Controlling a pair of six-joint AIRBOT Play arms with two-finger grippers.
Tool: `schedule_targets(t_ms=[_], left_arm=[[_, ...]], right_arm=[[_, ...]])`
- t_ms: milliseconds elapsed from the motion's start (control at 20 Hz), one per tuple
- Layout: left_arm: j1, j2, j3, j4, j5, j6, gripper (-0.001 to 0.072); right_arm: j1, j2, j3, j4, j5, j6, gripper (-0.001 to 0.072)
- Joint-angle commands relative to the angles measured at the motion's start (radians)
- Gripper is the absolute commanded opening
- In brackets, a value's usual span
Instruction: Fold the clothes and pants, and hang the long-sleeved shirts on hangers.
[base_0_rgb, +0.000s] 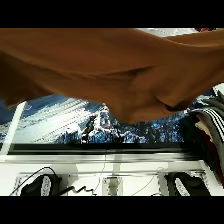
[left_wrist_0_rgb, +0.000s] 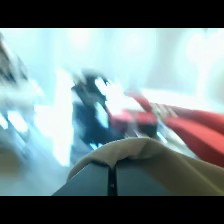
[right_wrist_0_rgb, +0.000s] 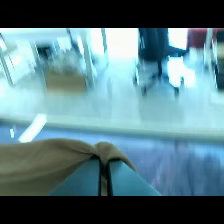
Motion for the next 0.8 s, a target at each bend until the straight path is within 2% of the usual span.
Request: schedule_targets(t_ms=[0, 100, 200, 300, 400, 500, 550, 650, 750], left_arm=[[0.014, 0.105, 0.003, 0.175, 0.081, -0.001, 0.0018], [0.014, 0.098, -0.001, 0.241, -0.036, -0.039, 0.0018], [0.012, 0.051, -0.029, 0.246, -0.235, -0.066, 0.0018], [0.011, -0.014, -0.087, 0.228, -0.375, -0.066, 0.0018], [0.005, -0.113, -0.181, 0.179, -0.46, -0.065, 0.0018], [-0.036, -0.232, -0.288, 0.163, -0.476, -0.046, 0.0018], [-0.07, -0.305, -0.337, 0.163, -0.473, 0.012, 0.0018], [-0.141, -0.468, -0.399, 0.163, -0.457, 0.112, 0.0018], [-0.212, -0.648, -0.41, 0.162, -0.397, 0.172, 0.0018]], right_arm=[[0.0, 0.061, 0.059, 0.016, -0.001, -0.003, 0.0013], [0.0, 0.033, 0.051, -0.001, 0.01, 0.0, 0.0012], [0.0, -0.041, 0.03, -0.006, 0.051, 0.001, 0.0013], [0.0, -0.171, 0.013, -0.006, 0.161, 0.001, 0.0013], [0.0, -0.341, 0.008, -0.005, 0.293, 0.001, 0.0013], [0.0, -0.52, 0.008, -0.006, 0.359, 0.0, 0.0013], [0.0, -0.602, 0.008, -0.006, 0.353, -0.001, 0.0014], [0.0, -0.766, 0.008, -0.006, 0.294, -0.001, 0.0014], [0.0, -0.898, 0.008, -0.004, 0.232, 0.0, 0.0014]])
